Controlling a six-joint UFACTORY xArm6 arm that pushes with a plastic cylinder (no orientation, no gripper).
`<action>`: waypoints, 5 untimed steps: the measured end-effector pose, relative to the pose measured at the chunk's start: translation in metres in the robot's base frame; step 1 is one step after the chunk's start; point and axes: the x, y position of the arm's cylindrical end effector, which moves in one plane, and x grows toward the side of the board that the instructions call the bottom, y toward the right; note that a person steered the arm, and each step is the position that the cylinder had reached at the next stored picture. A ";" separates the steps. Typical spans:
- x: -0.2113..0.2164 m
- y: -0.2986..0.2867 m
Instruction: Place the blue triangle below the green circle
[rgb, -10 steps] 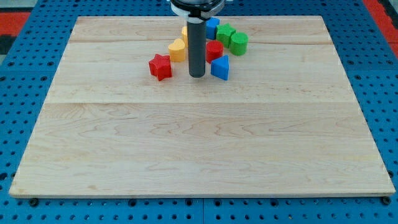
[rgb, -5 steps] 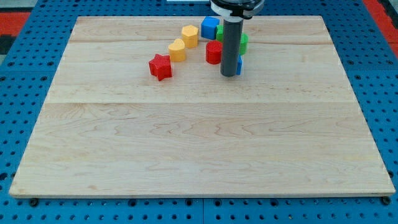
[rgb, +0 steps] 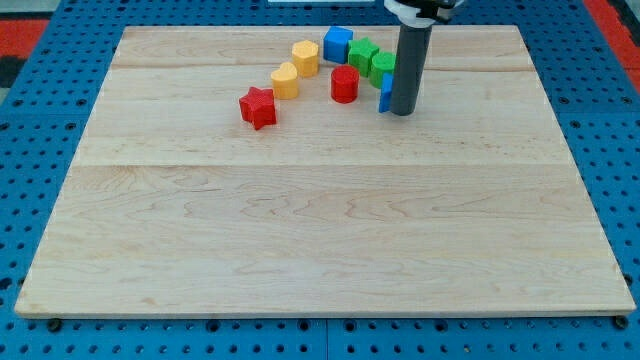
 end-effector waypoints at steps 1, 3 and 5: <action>-0.003 0.008; -0.014 0.009; -0.018 0.015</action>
